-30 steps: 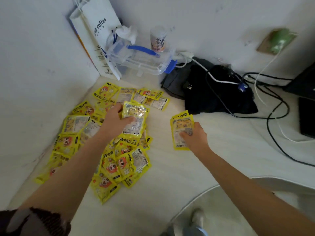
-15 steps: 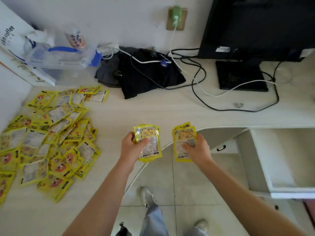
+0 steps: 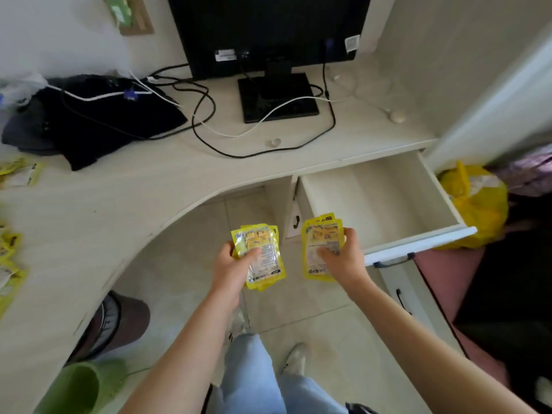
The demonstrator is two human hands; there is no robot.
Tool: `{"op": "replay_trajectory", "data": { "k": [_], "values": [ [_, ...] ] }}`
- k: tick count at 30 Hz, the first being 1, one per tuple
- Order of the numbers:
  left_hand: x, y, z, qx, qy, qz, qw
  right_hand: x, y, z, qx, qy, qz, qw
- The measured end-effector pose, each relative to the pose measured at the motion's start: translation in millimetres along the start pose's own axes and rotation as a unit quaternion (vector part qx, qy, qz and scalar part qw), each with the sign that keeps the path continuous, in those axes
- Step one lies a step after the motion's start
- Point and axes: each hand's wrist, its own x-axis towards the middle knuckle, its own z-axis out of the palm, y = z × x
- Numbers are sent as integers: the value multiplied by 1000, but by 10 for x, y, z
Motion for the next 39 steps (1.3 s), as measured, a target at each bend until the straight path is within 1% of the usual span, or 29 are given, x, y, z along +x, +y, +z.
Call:
{"op": "replay_trajectory", "data": {
  "k": [3,6,9,12,18,23,26,31,33,36,39],
  "values": [
    [-52,19,401,10,-15,-5,1000,116,161,-316,35,12,21,999],
    [5,82,779,19,-32,-9,999,324,255,-559,42,22,40,998],
    [124,180,1123,23,-47,-10,999,590,285,-728,15,26,49,998],
    [308,222,1462,36,-43,-11,998,939,305,-876,-20,22,51,998],
    [881,366,2261,85,-51,-40,994,1849,265,-1114,-51,-3,71,996],
    [1303,343,2704,160,-17,-65,985,2461,285,-1158,-91,-22,89,992],
    [1531,327,2870,177,11,-89,980,2753,317,-1110,-107,-37,94,989],
    [1824,199,3043,221,42,-102,969,3152,446,-979,-142,-74,78,984],
    [1905,188,3129,226,57,-96,968,3302,500,-904,-141,-91,77,983],
    [2079,143,3251,219,90,-110,965,3521,591,-772,-124,-114,85,982],
    [2281,83,3329,201,118,-122,965,3720,653,-649,-91,-118,91,985]
  ]
}}
